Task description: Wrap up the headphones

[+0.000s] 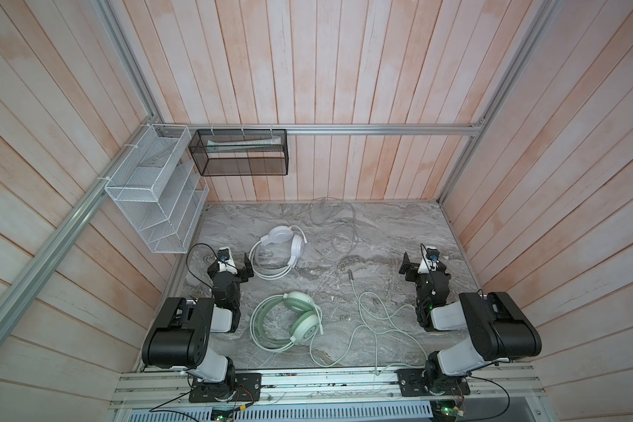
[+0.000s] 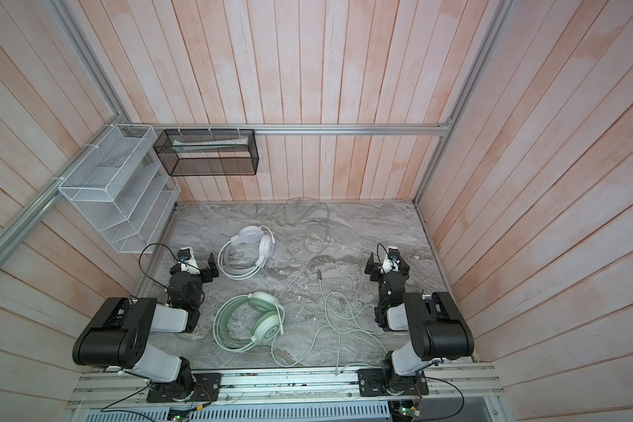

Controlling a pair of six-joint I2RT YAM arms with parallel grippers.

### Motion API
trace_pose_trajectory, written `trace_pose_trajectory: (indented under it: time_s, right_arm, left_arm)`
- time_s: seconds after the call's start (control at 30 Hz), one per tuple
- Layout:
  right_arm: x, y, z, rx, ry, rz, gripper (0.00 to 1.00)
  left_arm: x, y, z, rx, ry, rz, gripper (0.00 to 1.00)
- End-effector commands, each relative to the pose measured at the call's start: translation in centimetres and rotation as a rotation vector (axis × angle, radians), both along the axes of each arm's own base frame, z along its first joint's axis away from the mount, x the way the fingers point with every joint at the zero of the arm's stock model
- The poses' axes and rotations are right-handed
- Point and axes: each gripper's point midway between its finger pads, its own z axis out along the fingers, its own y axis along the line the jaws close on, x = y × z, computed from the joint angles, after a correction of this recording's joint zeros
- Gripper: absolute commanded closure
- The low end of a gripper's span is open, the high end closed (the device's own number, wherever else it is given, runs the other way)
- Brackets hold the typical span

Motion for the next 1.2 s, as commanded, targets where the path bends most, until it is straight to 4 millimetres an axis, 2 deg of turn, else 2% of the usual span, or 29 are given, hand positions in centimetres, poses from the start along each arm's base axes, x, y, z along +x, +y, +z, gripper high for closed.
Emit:
trace_pose_trajectory:
  time_s: [0.0,0.2,0.27,0.33,0.37,0.47,0.6,0.63,0.7,0.73,0.8,0.83,0.9,0.97,1.1,1.17]
  right_arm:
    - [0.2,0.0,0.7,-0.001,-0.025,0.001,0.02]
    - [0.1,0.5,0.8,-0.025,-0.025,0.015,0.02]
    - [-0.3,0.6,1.4,-0.036,-0.043,-0.011,0.02]
    - [-1.0,-0.5,2.4,-0.039,-0.062,-0.106,0.02]
    - [-0.9,-0.8,3.0,-0.047,-0.049,-0.152,0.02]
    - [0.2,0.4,6.2,-0.036,-0.037,-0.128,0.02]
    - [-0.3,1.7,10.5,0.052,-0.079,-0.058,0.02]
    - [-0.8,1.5,11.6,0.136,-0.114,-0.072,0.02]
    - [-2.4,-1.0,12.7,0.393,-0.157,-0.233,0.02]
    - [-3.2,-1.9,13.1,0.476,-0.172,-0.285,0.01]
    - [-3.8,-1.6,14.7,0.518,-0.210,-0.251,0.02]
    - [-4.0,-1.7,14.6,0.563,-0.211,-0.256,0.02]
    - [-4.1,-1.3,13.8,0.642,-0.182,-0.251,0.02]
    - [-3.1,1.2,14.4,0.573,-0.130,-0.102,0.02]
    - [-1.7,3.8,13.1,0.537,0.045,-0.009,0.02]
    - [-1.2,5.2,11.7,0.527,0.140,0.040,0.02]
  left_arm:
    - [0.5,-0.3,0.9,-0.008,-0.027,-0.014,0.01]
    - [0.5,-0.3,0.9,-0.008,-0.027,-0.014,0.01]
    - [0.5,-0.3,0.8,-0.008,-0.026,-0.015,0.01]
    - [0.6,-0.3,0.9,-0.008,-0.028,-0.014,0.01]
    - [0.7,-0.4,1.0,-0.009,-0.028,-0.017,0.02]
    - [0.8,-0.3,0.7,-0.033,-0.015,-0.046,0.02]
    - [0.7,0.4,1.5,-0.038,-0.016,0.010,0.01]
    - [0.7,0.8,2.6,-0.021,-0.038,0.039,0.01]
    - [0.8,0.9,4.5,-0.017,-0.006,0.086,0.02]
    - [0.7,2.1,5.9,-0.082,-0.021,0.167,0.01]
    - [-0.1,3.8,7.7,-0.242,-0.005,0.300,0.02]
    - [-0.6,4.1,8.7,-0.357,-0.009,0.339,0.01]
    - [-1.5,3.3,9.4,-0.563,0.041,0.347,0.01]
    - [-2.0,1.4,10.3,-0.683,0.112,0.261,0.01]
    - [-2.1,-2.4,10.9,-0.753,0.209,0.033,0.01]
    - [-2.2,-3.8,10.3,-0.768,0.256,-0.035,0.01]
